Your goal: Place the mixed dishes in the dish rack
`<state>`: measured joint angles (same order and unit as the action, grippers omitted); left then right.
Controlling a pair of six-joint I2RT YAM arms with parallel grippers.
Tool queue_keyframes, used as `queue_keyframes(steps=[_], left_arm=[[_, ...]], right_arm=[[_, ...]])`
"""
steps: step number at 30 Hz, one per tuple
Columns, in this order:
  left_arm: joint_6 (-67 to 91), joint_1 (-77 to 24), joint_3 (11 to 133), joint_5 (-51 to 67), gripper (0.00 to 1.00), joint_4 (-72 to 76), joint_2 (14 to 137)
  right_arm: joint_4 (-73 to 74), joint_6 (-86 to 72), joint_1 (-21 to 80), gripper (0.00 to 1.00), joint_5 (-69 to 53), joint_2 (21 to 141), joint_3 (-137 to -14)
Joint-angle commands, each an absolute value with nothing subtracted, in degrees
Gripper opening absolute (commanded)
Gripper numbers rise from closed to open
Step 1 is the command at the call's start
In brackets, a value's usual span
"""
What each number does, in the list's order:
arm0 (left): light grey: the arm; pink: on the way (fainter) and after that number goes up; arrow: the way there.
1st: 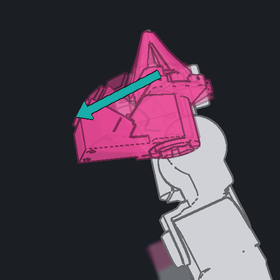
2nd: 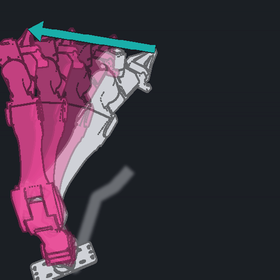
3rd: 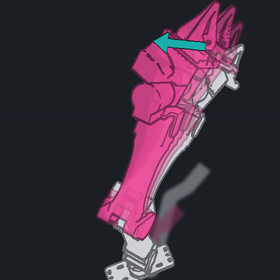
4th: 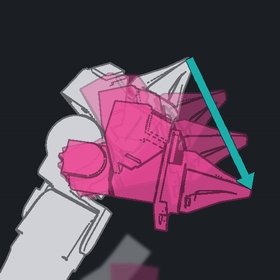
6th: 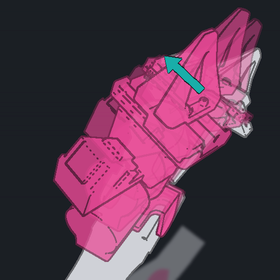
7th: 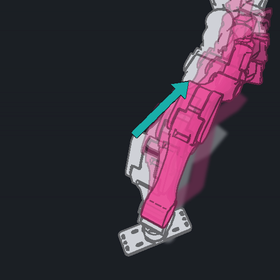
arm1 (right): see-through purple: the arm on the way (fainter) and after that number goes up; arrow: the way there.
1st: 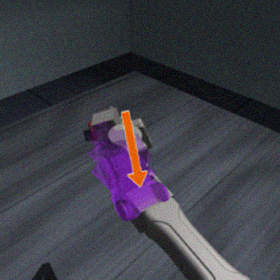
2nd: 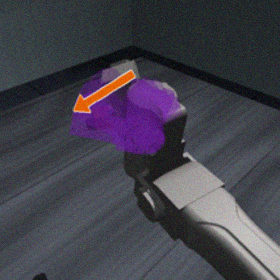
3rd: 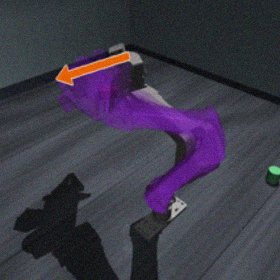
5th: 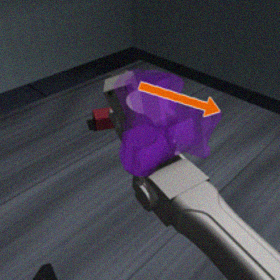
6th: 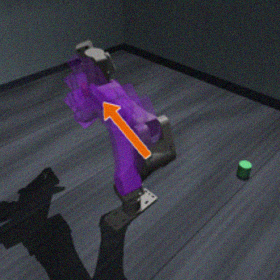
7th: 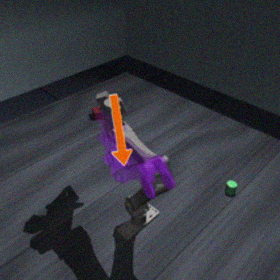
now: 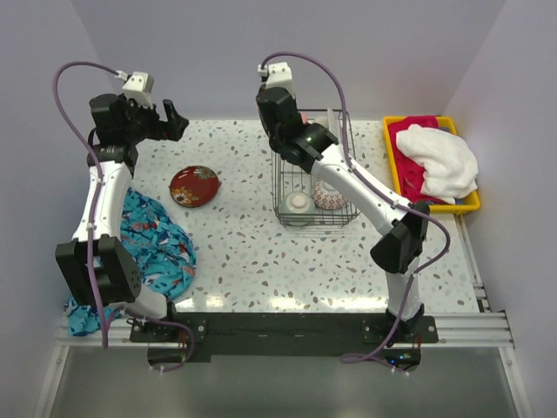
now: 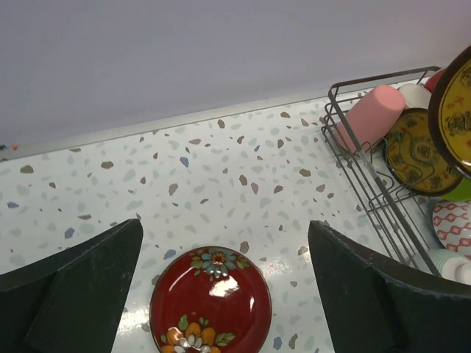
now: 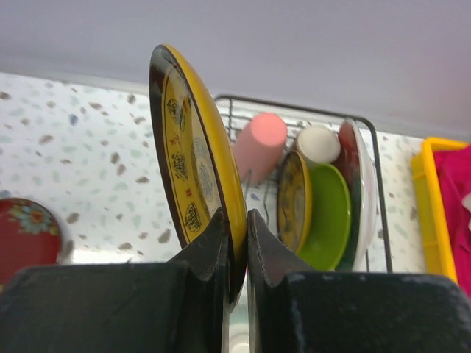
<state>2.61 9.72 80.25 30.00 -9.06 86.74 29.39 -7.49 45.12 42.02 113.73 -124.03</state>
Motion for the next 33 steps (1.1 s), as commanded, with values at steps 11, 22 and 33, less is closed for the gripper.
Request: queue_keyframes(steps=[11,22,33], left_arm=[[5.71,9.49,75.41,29.36,1.0,-6.06,81.12],[4.57,9.49,72.51,29.71,1.0,-6.68,80.51],[5.36,9.58,71.46,30.5,1.0,-6.33,80.86]], right_arm=[[36.9,-8.7,44.39,0.0,58.17,119.18,-123.75],[43.77,-14.15,41.13,0.0,57.92,122.6,-123.92],[45.44,-16.26,39.55,0.0,57.83,125.15,-124.98]])
